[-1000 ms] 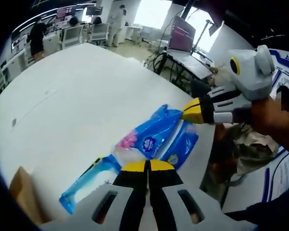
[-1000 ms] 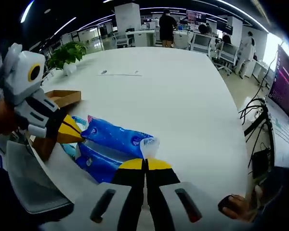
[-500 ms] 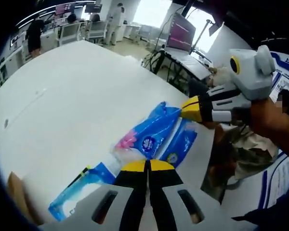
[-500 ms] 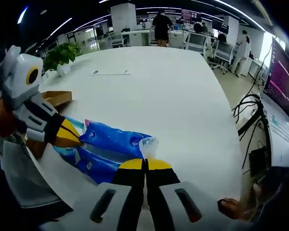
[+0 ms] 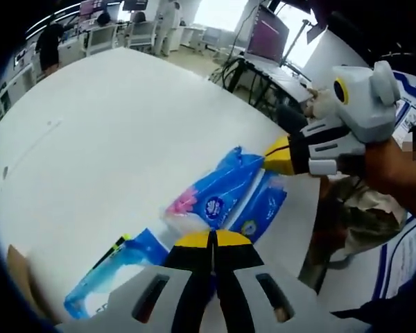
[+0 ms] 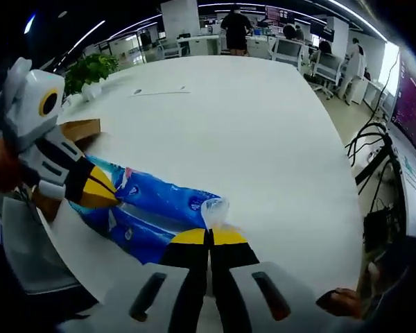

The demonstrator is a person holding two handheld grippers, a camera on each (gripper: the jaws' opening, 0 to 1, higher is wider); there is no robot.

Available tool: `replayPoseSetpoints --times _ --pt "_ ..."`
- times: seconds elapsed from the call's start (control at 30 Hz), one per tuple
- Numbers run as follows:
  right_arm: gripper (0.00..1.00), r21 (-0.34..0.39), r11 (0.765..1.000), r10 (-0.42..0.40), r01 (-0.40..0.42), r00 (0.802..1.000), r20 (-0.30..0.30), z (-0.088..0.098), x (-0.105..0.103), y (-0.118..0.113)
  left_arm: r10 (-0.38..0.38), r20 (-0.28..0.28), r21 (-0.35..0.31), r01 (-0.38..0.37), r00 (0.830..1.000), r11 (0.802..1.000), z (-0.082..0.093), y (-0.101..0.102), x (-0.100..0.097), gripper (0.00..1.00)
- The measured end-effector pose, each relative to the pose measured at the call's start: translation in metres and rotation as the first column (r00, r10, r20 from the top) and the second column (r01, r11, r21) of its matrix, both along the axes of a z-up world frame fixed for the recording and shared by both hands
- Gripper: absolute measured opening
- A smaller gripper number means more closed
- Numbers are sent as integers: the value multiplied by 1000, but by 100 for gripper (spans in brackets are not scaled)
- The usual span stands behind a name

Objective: Operate the shoe box by opening the lid, removing the specified soft item, and placing it in the target area until the item is outside and the box remains undamaged.

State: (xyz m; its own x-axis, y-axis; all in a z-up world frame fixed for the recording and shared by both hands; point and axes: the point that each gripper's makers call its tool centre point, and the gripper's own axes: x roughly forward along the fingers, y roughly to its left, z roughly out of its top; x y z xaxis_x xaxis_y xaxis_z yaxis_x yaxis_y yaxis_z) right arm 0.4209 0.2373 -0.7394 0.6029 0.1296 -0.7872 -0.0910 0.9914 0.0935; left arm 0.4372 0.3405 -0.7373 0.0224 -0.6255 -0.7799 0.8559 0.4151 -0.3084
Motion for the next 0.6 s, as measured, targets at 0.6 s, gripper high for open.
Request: replayPoseSetpoints --times 0.6 --pt "8 -3 1000 2 -2 1000 -24 -23 3 -1 4 36 31 -5 999 1000 -17 6 6 0"
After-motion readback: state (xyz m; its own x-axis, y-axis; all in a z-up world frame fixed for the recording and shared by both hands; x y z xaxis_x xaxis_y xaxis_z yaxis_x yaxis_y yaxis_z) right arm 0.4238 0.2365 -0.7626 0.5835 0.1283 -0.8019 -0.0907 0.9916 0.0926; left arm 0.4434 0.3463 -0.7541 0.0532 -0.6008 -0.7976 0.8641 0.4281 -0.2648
